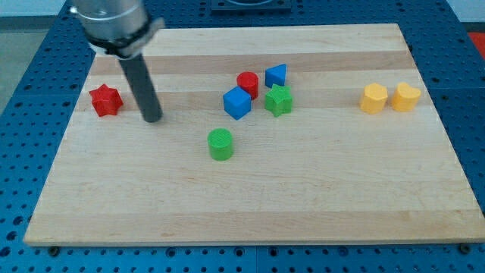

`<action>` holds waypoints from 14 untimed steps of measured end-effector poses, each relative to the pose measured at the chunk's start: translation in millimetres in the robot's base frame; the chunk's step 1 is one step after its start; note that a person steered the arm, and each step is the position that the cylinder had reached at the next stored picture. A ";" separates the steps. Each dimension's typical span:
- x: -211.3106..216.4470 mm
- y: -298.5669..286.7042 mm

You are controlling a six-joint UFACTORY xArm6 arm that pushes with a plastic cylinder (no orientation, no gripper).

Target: Move the blue cube right to the red star

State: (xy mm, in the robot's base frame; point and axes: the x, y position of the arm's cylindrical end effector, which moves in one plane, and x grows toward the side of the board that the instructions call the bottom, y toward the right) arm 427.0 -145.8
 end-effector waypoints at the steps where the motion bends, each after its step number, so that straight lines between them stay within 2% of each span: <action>1: 3.8 54.6; 3: 19.1 140.0; 4: 13.6 157.3; 6: -19.3 157.3; 14: -50.5 93.4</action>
State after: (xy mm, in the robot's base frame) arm 376.5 -52.5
